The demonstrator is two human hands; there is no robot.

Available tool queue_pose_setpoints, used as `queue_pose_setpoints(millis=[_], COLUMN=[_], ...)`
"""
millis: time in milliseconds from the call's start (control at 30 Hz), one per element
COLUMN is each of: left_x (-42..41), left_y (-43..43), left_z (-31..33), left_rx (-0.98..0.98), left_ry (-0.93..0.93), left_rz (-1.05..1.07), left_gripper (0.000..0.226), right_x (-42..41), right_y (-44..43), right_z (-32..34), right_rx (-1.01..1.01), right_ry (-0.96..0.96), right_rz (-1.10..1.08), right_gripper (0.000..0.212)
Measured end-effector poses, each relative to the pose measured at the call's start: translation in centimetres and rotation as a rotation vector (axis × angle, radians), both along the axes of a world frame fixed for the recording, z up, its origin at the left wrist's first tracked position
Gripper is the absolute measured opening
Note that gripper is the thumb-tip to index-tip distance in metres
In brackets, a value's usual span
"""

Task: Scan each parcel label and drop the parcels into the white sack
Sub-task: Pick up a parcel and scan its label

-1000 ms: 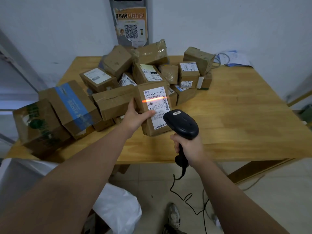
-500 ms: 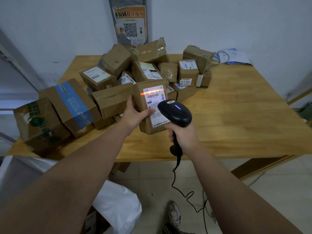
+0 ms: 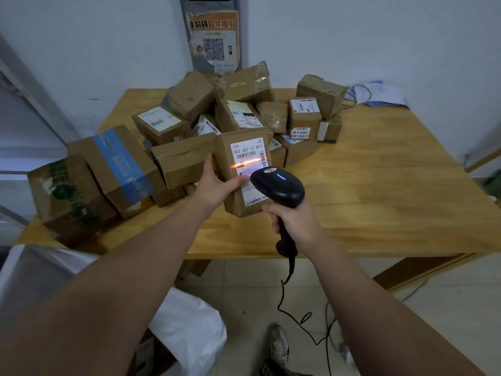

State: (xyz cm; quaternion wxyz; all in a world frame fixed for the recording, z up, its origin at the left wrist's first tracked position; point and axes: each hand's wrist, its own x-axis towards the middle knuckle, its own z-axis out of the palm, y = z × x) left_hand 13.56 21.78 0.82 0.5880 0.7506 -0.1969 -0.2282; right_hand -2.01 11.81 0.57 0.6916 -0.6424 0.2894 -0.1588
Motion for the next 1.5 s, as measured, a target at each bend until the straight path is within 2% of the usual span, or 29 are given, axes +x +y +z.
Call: queue_pose_setpoints(millis=[133,233,300,367,467,600,667,733,833,933,1067,1200,1267,1367,1500], left_x=[-0.6,-1.4,-2.0,-2.6,-3.6,-6.6,-8.3,-9.3,-9.6,-8.4,-6.3,-6.0,-6.3,-6.7,-6.8], left_y=[1.5,3.8,6.1,9.0,14.7,24.8,29.9,34.4,37.7,38.3,39.6,41.5,42.7,44.1,45.0], left_z=[0.1,0.4,0.7,0.7,-0.3,-3.8,-6.1,-9.4,-14.6,-20.5,-31.1,-39.9,-43.3,-47.2,-50.5], left_rx=[-0.043,-0.069,-0.080,-0.088,-0.076,-0.051,0.076,0.309,0.782,1.003,1.301,1.374,1.369,1.384,1.367], left_ry=[-0.011,-0.035,-0.060,-0.097,-0.135,-0.117,-0.144,-0.150,-0.056,0.092,0.139,0.131,0.205,0.296,0.389], left_rz=[0.024,0.077,0.129,0.175,0.274,0.463,0.508,0.505,0.453,0.387,0.188,0.021,-0.099,-0.187,-0.231], left_gripper=[0.102,0.105,0.107,0.106,0.105,0.106,0.104,0.110,0.109,0.107,0.108,0.103,0.102,0.106,0.119], right_x=[-0.8,-0.5,0.1,0.6,1.3,2.8,3.9,5.2,6.6,7.6,8.9,10.8,12.0,12.7,12.7], right_y=[0.3,1.4,3.0,5.3,9.8,15.8,18.3,20.7,23.9,26.9,30.4,33.0,33.9,34.5,34.6], right_z=[0.4,1.0,1.4,1.6,1.0,-1.7,-3.4,-5.4,-9.5,-14.3,-21.8,-28.5,-31.0,-33.7,-36.2], right_rx=[-0.016,-0.002,0.006,0.010,0.026,0.014,-0.019,-0.063,-0.109,-0.129,-0.221,-0.380,-0.491,-0.572,-0.696], right_ry=[-0.034,-0.082,-0.098,-0.097,-0.085,0.013,0.097,0.210,0.376,0.515,0.574,0.564,0.532,0.508,0.511], right_rz=[0.050,0.100,0.137,0.193,0.318,0.515,0.605,0.664,0.803,0.970,1.041,1.120,1.175,1.224,1.241], right_gripper=[0.027,0.015,0.022,0.031,0.011,0.025,0.034,0.033,0.011,0.042,0.040,0.035,0.040,0.043,0.036])
